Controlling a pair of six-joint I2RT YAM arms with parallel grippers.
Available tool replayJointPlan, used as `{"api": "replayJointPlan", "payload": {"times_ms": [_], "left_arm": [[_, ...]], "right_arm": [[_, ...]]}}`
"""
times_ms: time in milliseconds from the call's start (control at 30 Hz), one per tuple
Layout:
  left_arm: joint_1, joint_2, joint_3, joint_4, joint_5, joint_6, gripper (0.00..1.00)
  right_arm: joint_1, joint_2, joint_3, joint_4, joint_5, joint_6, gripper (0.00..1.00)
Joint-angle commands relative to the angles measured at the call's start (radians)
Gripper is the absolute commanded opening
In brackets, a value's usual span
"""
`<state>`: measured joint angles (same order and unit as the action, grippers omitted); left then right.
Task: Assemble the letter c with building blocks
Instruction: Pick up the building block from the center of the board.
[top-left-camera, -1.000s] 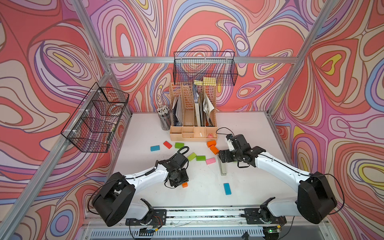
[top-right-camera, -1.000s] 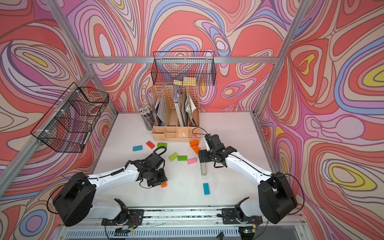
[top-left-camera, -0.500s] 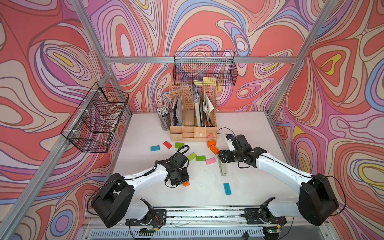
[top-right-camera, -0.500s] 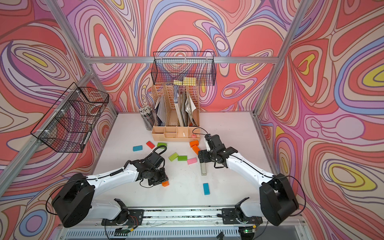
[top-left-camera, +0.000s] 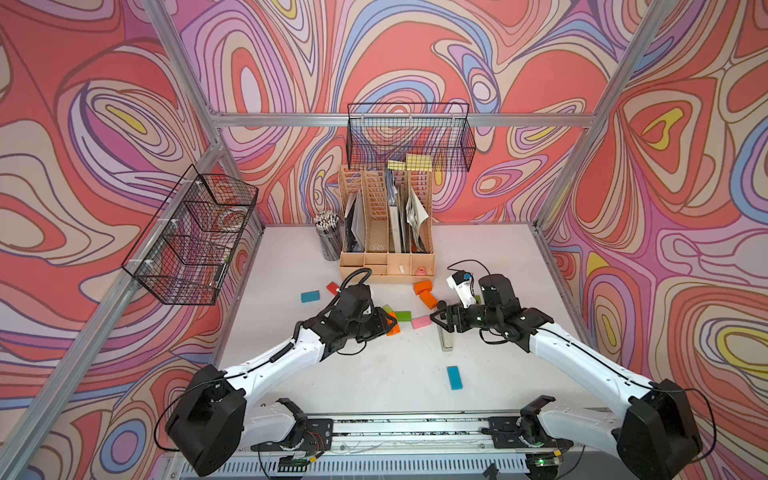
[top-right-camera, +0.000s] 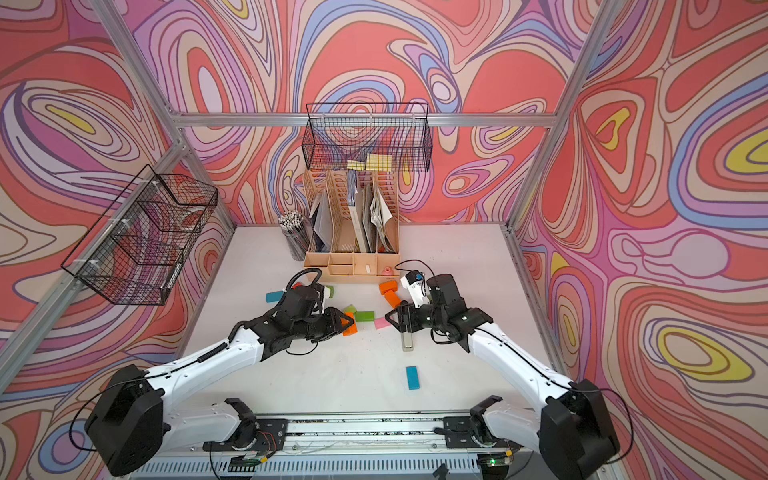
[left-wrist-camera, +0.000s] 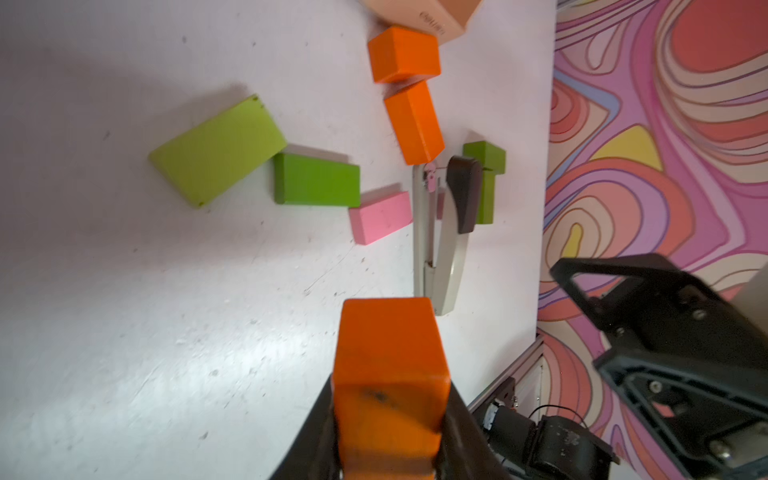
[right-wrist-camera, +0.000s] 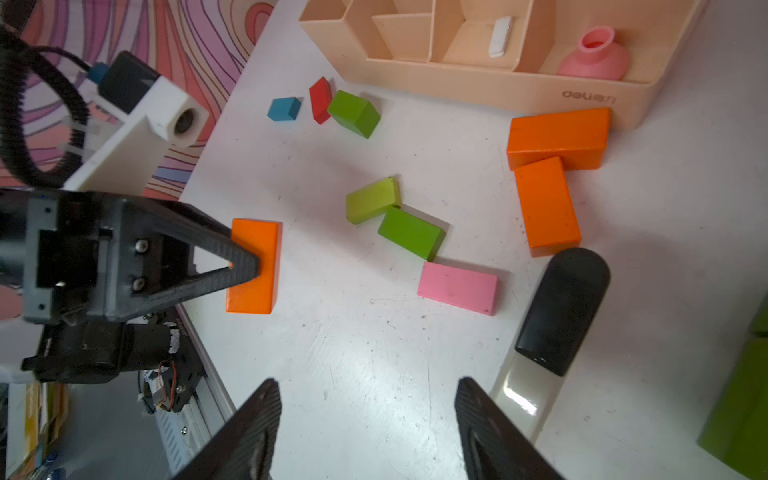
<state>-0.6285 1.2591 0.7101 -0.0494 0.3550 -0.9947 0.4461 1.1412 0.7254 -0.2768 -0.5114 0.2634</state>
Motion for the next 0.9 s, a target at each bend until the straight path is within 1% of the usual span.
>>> {"api": "replayJointPlan", "payload": {"times_ms": [0, 100, 200, 300, 400, 600, 733, 867], "left_arm": [[0.006, 0.035, 0.03, 0.253, 0.085, -0.058, 0.18], [0.006, 0.083, 0.043, 0.379, 0.13, -0.119, 0.18], [-0.003, 0.129, 0.045, 0.498, 0.146, -0.183, 0.17], [-0.018, 0.176, 0.061, 0.56, 0.16, -0.223, 0.17], [-0.037, 0.212, 0.073, 0.614, 0.163, -0.255, 0.18], [-0.054, 0.245, 0.087, 0.637, 0.154, -0.28, 0.18], [-0.065, 0.252, 0.099, 0.63, 0.155, -0.288, 0.18], [-0.076, 0.254, 0.103, 0.622, 0.148, -0.288, 0.18]], "right_arm": [[-0.003, -0.054, -0.044, 0.141, -0.072, 0.013, 0.68], [0.003, -0.064, -0.06, 0.184, -0.064, 0.052, 0.69], [0.021, -0.069, -0.085, 0.241, -0.035, 0.099, 0.7], [0.042, -0.069, -0.11, 0.295, 0.008, 0.133, 0.7], [0.055, -0.067, -0.132, 0.333, 0.037, 0.153, 0.68], [0.068, -0.071, -0.153, 0.365, 0.046, 0.161, 0.67], [0.07, -0.072, -0.159, 0.381, 0.076, 0.17, 0.64], [0.072, -0.057, -0.153, 0.393, 0.077, 0.177, 0.61]]}}
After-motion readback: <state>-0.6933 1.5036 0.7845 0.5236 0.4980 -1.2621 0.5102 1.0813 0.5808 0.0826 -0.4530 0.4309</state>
